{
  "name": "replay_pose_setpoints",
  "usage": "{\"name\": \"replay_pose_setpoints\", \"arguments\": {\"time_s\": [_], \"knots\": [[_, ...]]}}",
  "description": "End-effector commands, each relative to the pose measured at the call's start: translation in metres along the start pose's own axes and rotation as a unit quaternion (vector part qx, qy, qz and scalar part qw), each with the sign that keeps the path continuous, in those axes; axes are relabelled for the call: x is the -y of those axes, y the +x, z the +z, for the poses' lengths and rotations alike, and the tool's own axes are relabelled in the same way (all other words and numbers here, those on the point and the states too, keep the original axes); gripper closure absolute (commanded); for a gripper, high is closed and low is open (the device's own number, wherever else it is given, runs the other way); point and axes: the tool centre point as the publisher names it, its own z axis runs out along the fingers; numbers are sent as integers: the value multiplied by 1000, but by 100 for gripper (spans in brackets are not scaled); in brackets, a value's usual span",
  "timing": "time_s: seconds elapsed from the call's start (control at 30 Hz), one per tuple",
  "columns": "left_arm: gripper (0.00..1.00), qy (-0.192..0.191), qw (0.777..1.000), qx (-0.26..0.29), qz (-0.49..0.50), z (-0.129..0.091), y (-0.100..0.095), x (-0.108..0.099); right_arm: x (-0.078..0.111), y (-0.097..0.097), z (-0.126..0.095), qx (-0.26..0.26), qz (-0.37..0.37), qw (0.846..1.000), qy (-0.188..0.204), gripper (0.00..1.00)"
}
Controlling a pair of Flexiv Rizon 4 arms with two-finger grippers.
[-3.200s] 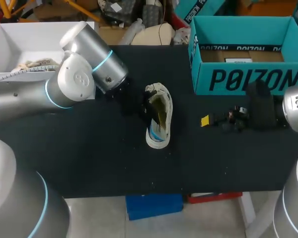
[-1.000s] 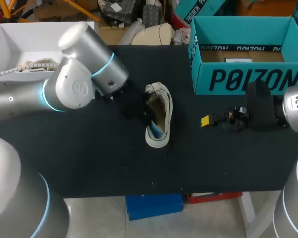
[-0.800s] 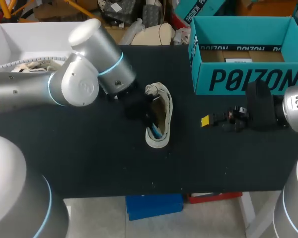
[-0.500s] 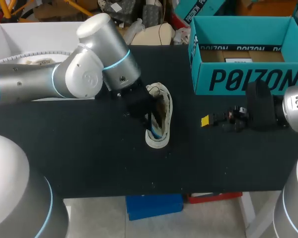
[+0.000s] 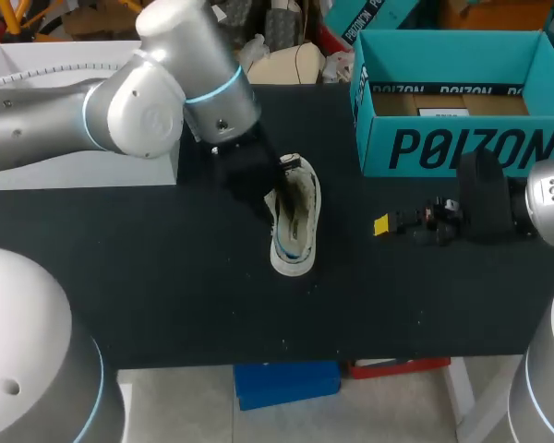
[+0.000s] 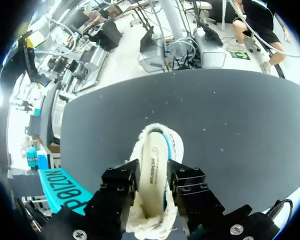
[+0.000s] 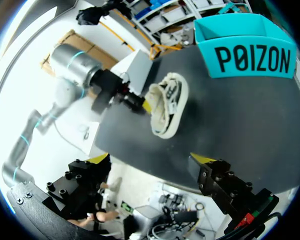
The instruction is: Take the shoe out of the shoebox, open the shoe tongue, remove and reinsert the insole, then place the shoe into the shoebox
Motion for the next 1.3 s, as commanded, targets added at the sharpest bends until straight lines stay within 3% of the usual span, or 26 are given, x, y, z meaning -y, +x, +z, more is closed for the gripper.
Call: {"name": "replay_pose_setpoints", "arguments": {"time_s": [0.03,0.37,1.03,1.17,1.3], "knots": [[100,-61,994,-92,13,7,-7,6,0,0,0,0,0,1000,0,0],[100,-70,990,-124,6,25,10,1,0,0,0,0,0,1000,0,0],[100,-53,987,-154,8,74,19,-10,0,0,0,0,0,1000,0,0],[100,-49,987,-152,8,75,19,-8,0,0,0,0,0,1000,0,0],[100,-52,989,-137,7,54,13,0,0,0,0,0,0,1000,0,0]]}}
